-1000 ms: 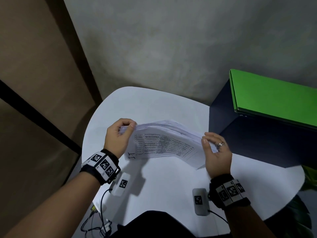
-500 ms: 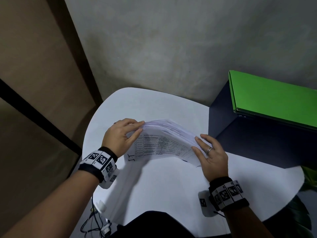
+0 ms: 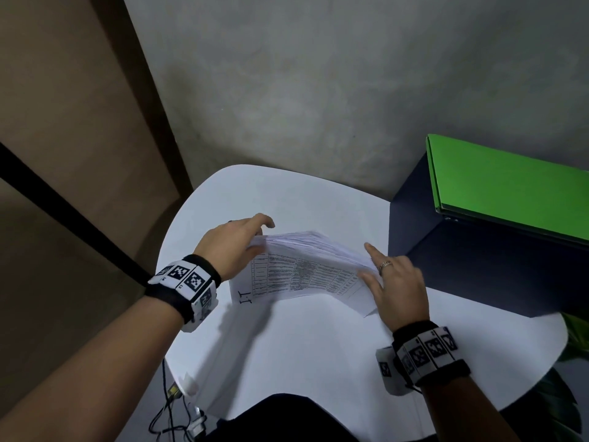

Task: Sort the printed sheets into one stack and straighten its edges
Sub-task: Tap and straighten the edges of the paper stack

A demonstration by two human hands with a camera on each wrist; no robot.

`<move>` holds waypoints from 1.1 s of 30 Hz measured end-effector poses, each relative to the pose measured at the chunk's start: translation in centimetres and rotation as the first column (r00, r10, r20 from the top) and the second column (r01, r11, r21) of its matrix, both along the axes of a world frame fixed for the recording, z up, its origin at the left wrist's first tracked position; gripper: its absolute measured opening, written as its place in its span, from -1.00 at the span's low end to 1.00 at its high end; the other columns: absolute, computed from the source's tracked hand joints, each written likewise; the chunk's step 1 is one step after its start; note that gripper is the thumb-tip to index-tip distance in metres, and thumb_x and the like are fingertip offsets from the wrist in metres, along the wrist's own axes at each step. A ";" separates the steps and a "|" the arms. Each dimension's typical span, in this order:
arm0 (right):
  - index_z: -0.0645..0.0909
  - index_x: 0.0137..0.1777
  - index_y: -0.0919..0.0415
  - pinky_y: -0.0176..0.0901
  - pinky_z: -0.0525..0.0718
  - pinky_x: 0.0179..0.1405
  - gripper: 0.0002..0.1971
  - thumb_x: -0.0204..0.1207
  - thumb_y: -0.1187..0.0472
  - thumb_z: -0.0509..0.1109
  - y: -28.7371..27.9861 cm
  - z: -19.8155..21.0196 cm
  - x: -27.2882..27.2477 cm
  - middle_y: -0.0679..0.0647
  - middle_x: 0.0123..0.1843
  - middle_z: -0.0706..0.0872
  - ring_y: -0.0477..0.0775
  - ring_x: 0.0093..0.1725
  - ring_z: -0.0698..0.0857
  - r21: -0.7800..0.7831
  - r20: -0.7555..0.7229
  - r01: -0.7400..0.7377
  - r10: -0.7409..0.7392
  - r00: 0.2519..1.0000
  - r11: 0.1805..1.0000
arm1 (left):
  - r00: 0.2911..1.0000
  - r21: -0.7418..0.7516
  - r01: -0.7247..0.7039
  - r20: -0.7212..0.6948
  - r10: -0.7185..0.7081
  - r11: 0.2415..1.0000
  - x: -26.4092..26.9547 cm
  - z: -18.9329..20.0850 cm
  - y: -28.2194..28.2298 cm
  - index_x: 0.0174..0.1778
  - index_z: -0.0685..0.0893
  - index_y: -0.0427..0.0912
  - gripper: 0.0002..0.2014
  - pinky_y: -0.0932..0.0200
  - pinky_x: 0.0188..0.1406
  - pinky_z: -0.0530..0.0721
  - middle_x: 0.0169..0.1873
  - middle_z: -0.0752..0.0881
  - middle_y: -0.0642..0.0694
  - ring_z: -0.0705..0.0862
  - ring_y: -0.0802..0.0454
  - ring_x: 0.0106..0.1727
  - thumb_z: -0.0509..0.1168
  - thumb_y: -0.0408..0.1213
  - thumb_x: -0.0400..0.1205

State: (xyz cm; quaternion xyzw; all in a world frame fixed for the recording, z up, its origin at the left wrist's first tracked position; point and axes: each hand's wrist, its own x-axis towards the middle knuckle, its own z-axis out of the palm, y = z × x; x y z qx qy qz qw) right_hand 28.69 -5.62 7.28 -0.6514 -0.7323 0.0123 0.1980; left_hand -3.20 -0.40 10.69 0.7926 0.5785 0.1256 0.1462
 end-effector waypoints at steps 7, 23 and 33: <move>0.65 0.33 0.00 0.01 0.47 0.15 -0.68 0.58 0.08 0.47 0.0 2.7 0.4 -0.10 0.15 0.76 0.08 0.18 0.65 -0.164 -0.025 0.026 -0.031 0.999 0.986 | 0.977 0.008 0.094 -0.194 -0.091 0.996 0.4 0.8 0.2 0.31 0.51 0.13 -0.70 -0.01 -0.11 0.63 0.17 0.66 0.12 0.62 -0.08 0.15 0.31 -0.22 0.69; 0.69 0.02 -0.01 -0.05 0.38 -0.23 -0.93 0.57 0.11 0.47 0.6 3.7 -1.0 -0.13 -0.12 0.76 0.11 -0.15 0.63 -0.045 0.246 -0.060 0.070 0.967 0.997 | 0.938 -0.110 0.175 -0.282 -0.200 0.978 5.3 1.9 0.8 0.32 0.39 0.03 -0.52 -0.05 0.02 0.56 0.22 0.69 0.03 0.67 -0.13 0.18 0.26 0.21 0.60; 0.08 0.70 0.07 0.22 0.27 0.64 0.14 0.22 0.04 0.72 2.1 5.5 -0.2 0.11 0.68 0.25 0.14 0.65 0.27 0.053 -0.587 0.306 -0.218 0.779 0.950 | 0.861 -0.095 0.047 0.509 0.008 0.994 3.2 0.8 1.4 -0.07 0.53 -0.05 -0.78 -0.17 -0.14 0.70 -0.23 0.74 -0.14 0.72 -0.20 -0.15 0.38 -0.03 0.56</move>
